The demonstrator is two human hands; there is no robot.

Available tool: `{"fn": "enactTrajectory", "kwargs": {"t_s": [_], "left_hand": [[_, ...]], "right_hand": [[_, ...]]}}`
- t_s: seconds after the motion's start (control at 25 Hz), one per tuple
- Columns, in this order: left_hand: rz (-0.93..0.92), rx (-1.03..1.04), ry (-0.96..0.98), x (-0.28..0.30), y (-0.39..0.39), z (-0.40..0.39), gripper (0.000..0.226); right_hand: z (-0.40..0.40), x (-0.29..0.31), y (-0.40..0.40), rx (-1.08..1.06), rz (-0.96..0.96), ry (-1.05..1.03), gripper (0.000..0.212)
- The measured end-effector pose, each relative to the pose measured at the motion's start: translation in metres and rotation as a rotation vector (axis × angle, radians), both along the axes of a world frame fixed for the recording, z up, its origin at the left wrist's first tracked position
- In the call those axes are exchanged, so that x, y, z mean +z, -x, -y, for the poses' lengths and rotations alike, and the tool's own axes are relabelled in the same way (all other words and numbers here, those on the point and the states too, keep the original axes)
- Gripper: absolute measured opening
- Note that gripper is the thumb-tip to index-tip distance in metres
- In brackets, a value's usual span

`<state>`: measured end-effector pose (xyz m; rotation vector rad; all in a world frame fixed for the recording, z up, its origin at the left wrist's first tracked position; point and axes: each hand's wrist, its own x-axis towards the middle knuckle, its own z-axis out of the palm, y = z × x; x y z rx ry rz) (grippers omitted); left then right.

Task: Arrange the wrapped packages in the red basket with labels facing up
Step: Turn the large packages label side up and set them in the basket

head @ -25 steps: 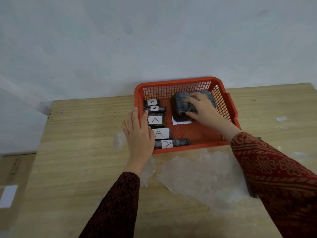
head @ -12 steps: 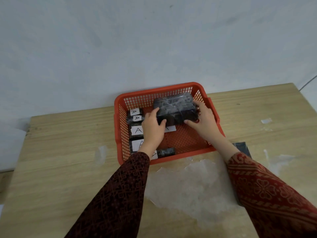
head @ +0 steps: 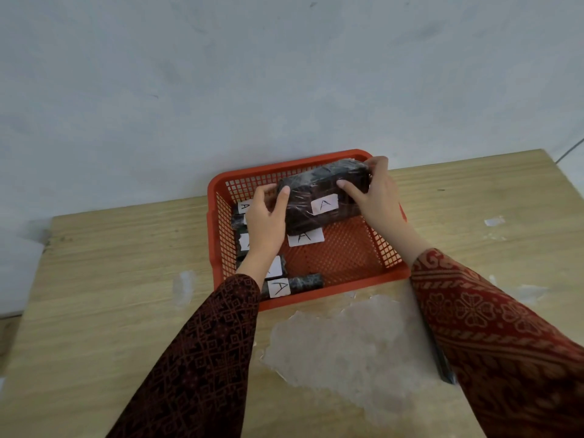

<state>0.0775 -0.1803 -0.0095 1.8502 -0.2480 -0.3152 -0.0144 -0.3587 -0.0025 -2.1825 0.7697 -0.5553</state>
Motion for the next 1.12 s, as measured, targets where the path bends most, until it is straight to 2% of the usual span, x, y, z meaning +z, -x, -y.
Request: {"fn": "enactTrajectory", "kwargs": {"t_s": [0.12, 0.2, 0.28, 0.36, 0.44, 0.52, 0.64, 0.8, 0.88, 0.96, 1.04, 1.12], "left_hand": [[-0.026, -0.038, 0.004, -0.014, 0.003, 0.002, 0.038], [-0.034, -0.073, -0.003, -0.019, 0.001, 0.005, 0.047], [-0.022, -0.162, -0.041, -0.021, -0.001, 0.007, 0.068], [0.046, -0.297, -0.172, -0.022, 0.0, 0.009, 0.097], [0.144, -0.407, -0.322, -0.026, 0.003, 0.01, 0.111], [0.233, -0.471, -0.422, -0.031, 0.007, 0.01, 0.107], [0.26, -0.532, -0.556, -0.034, 0.008, 0.01, 0.091], [0.402, -0.543, -0.805, -0.034, 0.008, 0.014, 0.078], [0.498, -0.534, -0.867, -0.035, 0.012, 0.014, 0.073], [0.499, -0.554, -0.889, -0.034, 0.013, 0.015, 0.07], [0.453, -0.594, -0.903, -0.028, 0.015, 0.018, 0.069], [0.415, -0.609, -0.93, -0.019, 0.016, 0.018, 0.067]], "right_hand": [[0.0, -0.004, -0.009, -0.031, -0.038, 0.027, 0.053], [-0.002, -0.007, -0.009, -0.053, -0.019, 0.089, 0.05], [-0.005, -0.013, -0.007, 0.002, -0.071, 0.166, 0.045], [-0.007, -0.021, -0.004, 0.115, -0.217, 0.217, 0.045], [-0.006, -0.026, -0.004, 0.169, -0.31, 0.24, 0.049], [-0.004, -0.028, -0.004, 0.197, -0.349, 0.247, 0.054], [-0.003, -0.032, -0.008, 0.24, -0.411, 0.262, 0.061], [-0.004, -0.04, -0.011, 0.25, -0.522, 0.302, 0.064], [-0.006, -0.038, -0.009, 0.265, -0.588, 0.315, 0.065], [-0.012, -0.028, -0.004, 0.279, -0.64, 0.312, 0.068], [-0.019, -0.012, 0.014, 0.289, -0.598, 0.306, 0.07], [-0.027, 0.005, 0.047, 0.266, -0.407, 0.264, 0.063]]}}
